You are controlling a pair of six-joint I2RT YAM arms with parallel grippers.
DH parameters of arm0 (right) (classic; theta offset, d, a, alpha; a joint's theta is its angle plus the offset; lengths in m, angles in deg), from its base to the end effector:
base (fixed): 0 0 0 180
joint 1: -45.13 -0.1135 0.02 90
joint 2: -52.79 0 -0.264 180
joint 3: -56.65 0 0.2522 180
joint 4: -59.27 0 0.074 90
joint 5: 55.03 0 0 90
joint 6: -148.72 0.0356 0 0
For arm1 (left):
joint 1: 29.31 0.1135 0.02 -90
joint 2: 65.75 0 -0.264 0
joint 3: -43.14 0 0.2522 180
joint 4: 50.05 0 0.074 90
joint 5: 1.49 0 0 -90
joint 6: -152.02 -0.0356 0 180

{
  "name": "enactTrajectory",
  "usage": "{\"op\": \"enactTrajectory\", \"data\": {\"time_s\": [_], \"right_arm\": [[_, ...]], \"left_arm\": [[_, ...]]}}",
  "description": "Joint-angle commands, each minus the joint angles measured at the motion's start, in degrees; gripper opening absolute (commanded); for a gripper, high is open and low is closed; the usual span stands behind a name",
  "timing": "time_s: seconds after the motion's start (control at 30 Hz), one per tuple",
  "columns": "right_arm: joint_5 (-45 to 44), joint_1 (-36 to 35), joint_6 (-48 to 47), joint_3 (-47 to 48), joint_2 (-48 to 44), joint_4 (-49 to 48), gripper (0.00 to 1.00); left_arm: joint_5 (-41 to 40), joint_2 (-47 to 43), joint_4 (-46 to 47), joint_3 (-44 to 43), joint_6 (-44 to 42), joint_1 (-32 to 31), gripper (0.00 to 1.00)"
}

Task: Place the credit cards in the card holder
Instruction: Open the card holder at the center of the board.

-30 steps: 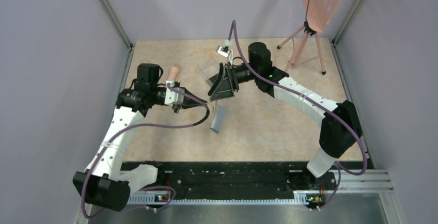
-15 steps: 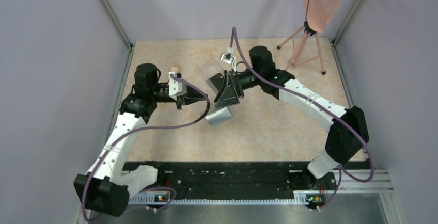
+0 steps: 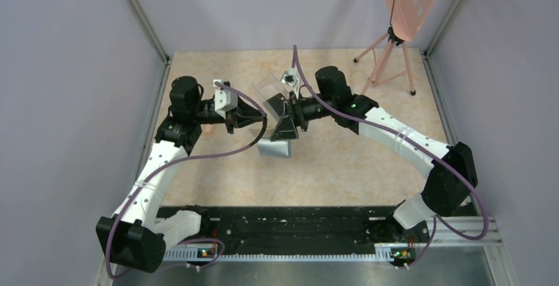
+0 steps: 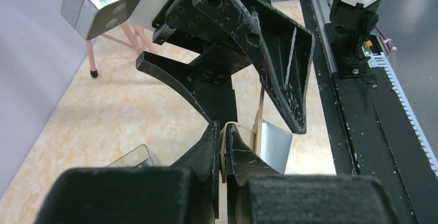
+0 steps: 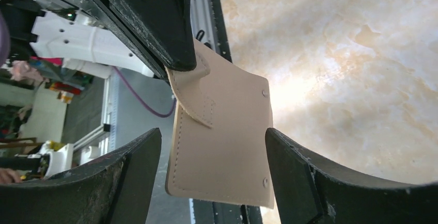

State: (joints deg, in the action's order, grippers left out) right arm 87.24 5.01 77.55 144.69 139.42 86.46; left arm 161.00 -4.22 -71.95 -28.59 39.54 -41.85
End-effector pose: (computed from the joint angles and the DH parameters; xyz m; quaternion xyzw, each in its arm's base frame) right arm 0.2440 0.2425 0.3416 -0.3706 0.7041 0.5596 0.2319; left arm 0.2126 -0.0821 0.3731 0.5442 0.4841 -0.4127 0.5470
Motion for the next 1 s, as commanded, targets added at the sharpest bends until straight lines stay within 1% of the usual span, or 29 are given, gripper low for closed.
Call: {"op": "enactTrajectory", "data": {"time_s": [0.0,0.03,0.07,0.13,0.23,0.27,0.3,0.33,0.4,0.43,0.47,0.53,0.57,0.63,0.7,0.73,0.77,0.83,0.97], "right_arm": [[-7.0,-2.1,-1.8,2.8,-0.8,0.0,0.69],[-6.9,-2.3,-1.5,3.2,-0.2,-0.1,0.63],[-7.0,-2.5,-1.5,3.7,0.3,0.1,0.55],[-6.9,-2.5,-1.3,4.4,1.0,0.4,0.43],[-7.8,-2.5,-1.5,5.0,1.6,1.2,0.14],[-8.2,-2.4,-1.4,5.2,1.7,1.4,0.02],[-8.6,-2.4,-1.3,5.2,1.8,1.4,0.00],[-8.8,-2.4,-1.1,5.3,2.0,1.5,0.00],[-9.8,-2.3,-0.5,5.7,2.2,1.6,0.00],[-10.6,-2.1,-0.2,5.8,2.3,1.6,0.00],[-11.5,-2.0,0.2,5.9,2.3,1.7,0.00],[-13.3,-1.3,1.2,5.8,2.0,1.6,0.00],[-13.9,-0.8,1.9,5.6,1.8,1.5,0.00],[-14.5,0.6,3.2,5.0,1.4,1.3,0.00],[-14.6,2.0,3.8,4.4,0.8,1.1,0.00],[-14.8,2.6,3.9,4.2,0.5,1.1,0.00],[-15.1,3.1,4.2,4.0,0.3,1.2,0.00],[-15.8,4.0,4.2,4.0,-0.3,1.9,0.00],[-17.3,5.5,5.3,3.5,-1.7,2.1,0.00]], "left_arm": [[2.3,1.0,3.6,-1.8,3.5,-0.2,0.00],[2.2,1.2,3.5,-1.9,3.7,-0.2,0.00],[2.2,1.2,3.5,-1.9,3.8,-0.2,0.00],[1.6,1.1,3.4,-1.9,4.0,-0.2,0.00],[0.0,0.7,2.9,-1.9,4.0,-0.2,0.00],[-0.7,0.7,2.6,-1.9,4.0,-0.2,0.00],[-1.7,0.5,2.4,-1.9,4.0,-0.2,0.02],[-3.0,0.4,2.0,-1.9,4.5,-0.2,0.14],[-7.9,-0.1,1.8,-1.8,6.5,-0.2,0.50],[-10.4,-0.4,1.8,-1.7,8.0,-0.2,0.71],[-13.4,-0.8,1.9,-1.6,9.2,-0.2,0.84],[-19.7,-1.3,1.7,-1.5,12.3,-0.2,0.96],[-23.5,-1.5,1.5,-1.5,14.6,-0.2,0.99],[-31.9,-1.6,1.1,-1.3,20.3,-0.2,0.99],[-42.4,-1.5,0.4,-0.6,28.3,-0.2,0.99],[-47.5,-1.3,-1.6,-0.8,31.9,-0.1,0.99],[-50.5,-1.0,-3.9,-1.1,34.4,-0.1,0.99],[-52.2,-0.3,-8.7,-1.9,35.3,0.0,0.99],[-55.2,2.0,-15.7,-2.9,41.7,0.4,0.99]]}}
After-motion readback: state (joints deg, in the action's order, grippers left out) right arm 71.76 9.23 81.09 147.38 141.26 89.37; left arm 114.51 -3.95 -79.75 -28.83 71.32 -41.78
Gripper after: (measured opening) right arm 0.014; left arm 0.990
